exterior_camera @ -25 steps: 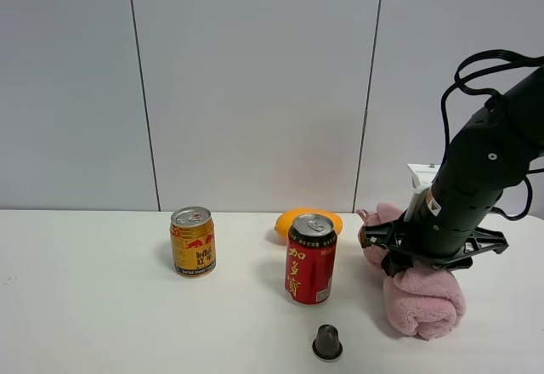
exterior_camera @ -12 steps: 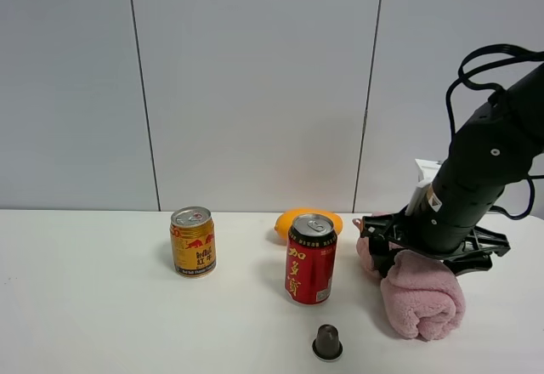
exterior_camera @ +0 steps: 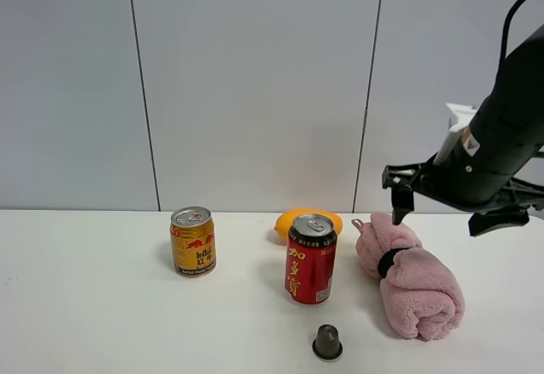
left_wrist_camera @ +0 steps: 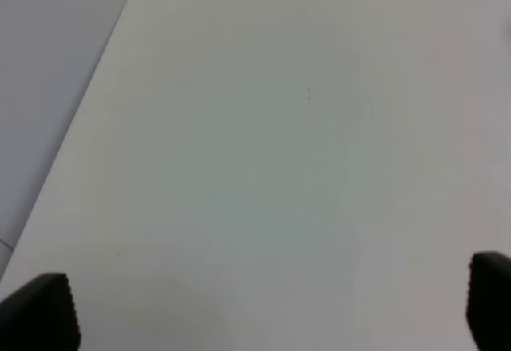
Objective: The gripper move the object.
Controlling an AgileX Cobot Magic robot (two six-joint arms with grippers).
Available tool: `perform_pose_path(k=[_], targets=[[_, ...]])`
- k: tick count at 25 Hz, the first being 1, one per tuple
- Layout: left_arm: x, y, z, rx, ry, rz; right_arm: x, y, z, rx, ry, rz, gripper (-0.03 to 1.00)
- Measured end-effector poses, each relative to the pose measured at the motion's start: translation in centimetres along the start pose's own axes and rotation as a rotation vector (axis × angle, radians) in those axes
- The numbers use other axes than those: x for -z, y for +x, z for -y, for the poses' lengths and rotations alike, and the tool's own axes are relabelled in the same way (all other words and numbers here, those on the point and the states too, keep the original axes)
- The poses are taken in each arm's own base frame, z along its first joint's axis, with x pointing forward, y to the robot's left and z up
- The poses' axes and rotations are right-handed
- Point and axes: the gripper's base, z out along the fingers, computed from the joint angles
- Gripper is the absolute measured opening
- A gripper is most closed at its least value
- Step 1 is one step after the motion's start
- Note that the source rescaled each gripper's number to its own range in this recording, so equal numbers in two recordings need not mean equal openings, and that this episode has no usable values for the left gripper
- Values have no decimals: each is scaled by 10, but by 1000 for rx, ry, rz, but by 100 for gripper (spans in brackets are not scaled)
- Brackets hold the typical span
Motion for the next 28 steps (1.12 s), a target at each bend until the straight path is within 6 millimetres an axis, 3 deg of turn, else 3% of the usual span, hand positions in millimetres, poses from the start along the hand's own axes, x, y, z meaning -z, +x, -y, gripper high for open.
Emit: perform_pose_path(k=[7,16,22,28], targets=[[0,0,0,0,0,0,67,-15,12,12,-56,155,95],[0,0,0,0,0,0,143,-16,36,55,-96,328,96],[0,0,0,0,0,0,179,-8,49,106,-136,405,96],[0,0,0,0,0,0,200,3,59,181,-141,414,96]])
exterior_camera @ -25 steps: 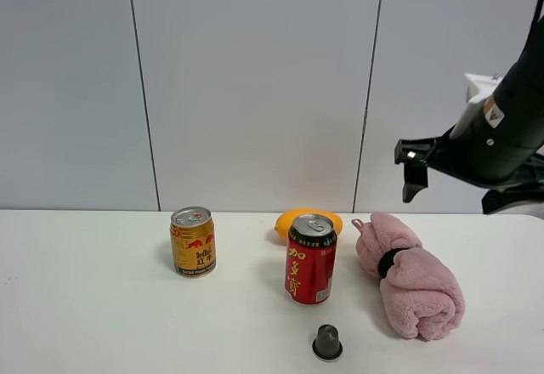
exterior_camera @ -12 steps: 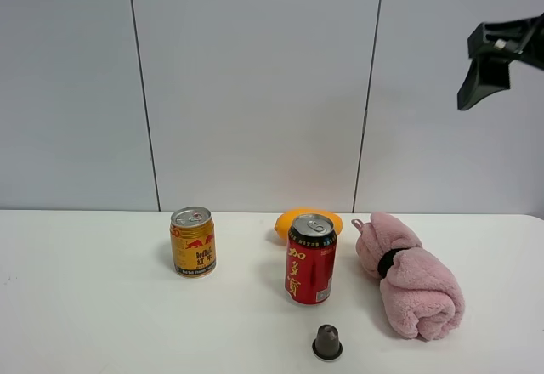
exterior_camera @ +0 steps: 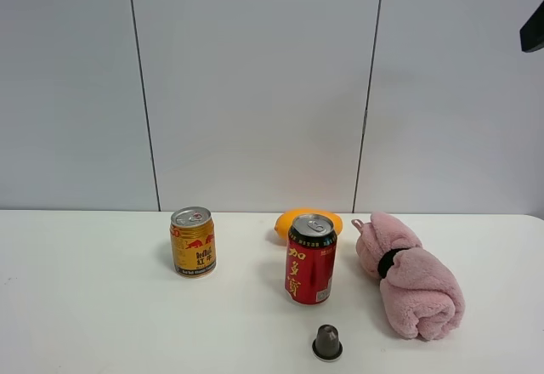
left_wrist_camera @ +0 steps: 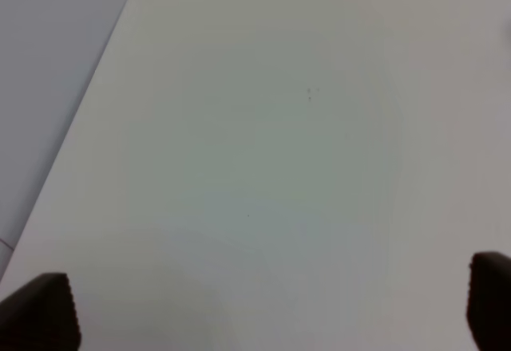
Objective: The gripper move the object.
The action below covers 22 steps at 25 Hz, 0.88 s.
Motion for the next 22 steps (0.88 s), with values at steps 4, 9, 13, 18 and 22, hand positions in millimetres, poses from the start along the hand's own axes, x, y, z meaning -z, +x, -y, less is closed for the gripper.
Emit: perform_pose_path(k=[4,9,13,18,22], targets=[[0,0,0,0,0,0,17,2,5,50,0,14,96],[0,0,0,0,0,0,40,5,15,118,31,54,96],[0,0,0,0,0,0,51,10,26,181,113,29,96],[0,0,0,0,0,0,66,13,32,264,119,62,96],[0,0,0,0,0,0,76,15,29,329,58,103,96]])
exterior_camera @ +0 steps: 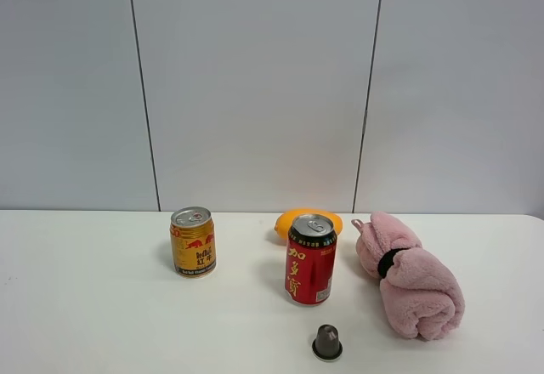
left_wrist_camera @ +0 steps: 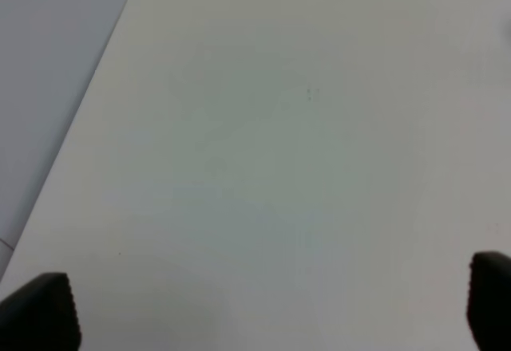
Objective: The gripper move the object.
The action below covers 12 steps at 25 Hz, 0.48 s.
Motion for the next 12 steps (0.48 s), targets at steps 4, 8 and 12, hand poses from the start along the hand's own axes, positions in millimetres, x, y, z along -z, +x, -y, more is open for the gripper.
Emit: perform_pose_path(k=[4,8,12], targets=[[0,0,0,0,0,0,7,2,-11,36,-140,15,96],[0,0,0,0,0,0,12,5,-22,26,-267,1,96],[0,0,0,0,0,0,13,20,-30,17,-338,-36,96]])
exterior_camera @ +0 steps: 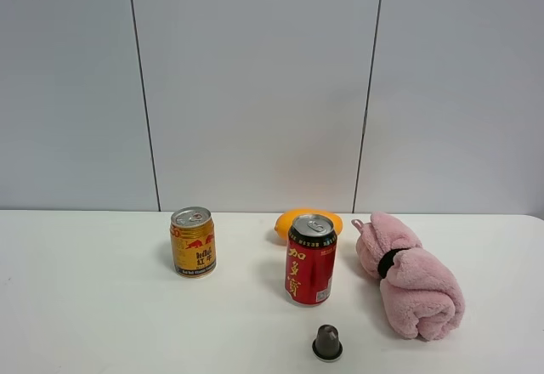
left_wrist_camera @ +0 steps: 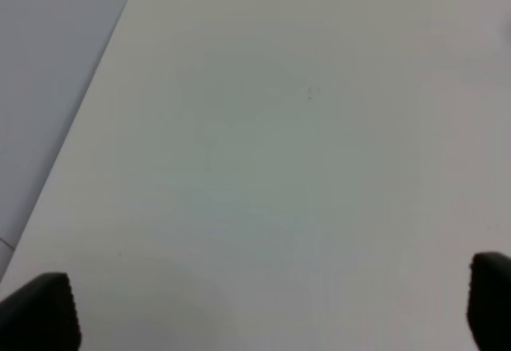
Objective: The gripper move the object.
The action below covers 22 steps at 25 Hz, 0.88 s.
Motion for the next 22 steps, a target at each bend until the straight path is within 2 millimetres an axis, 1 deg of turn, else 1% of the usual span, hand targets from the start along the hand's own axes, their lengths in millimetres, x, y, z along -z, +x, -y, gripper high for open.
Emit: perform_pose_path(k=[3,7,11,17,22], targets=[[0,0,0,0,0,0,1,23,-5,-1,-22,-8,96],[0,0,0,0,0,0,7,52,-12,-23,-45,24,96],[0,0,0,0,0,0,17,74,-17,-37,-58,78,96],[0,0,0,0,0,0,28,93,-20,-33,-54,120,96],[0,0,0,0,0,0,27,107,-22,-31,-59,88,96]])
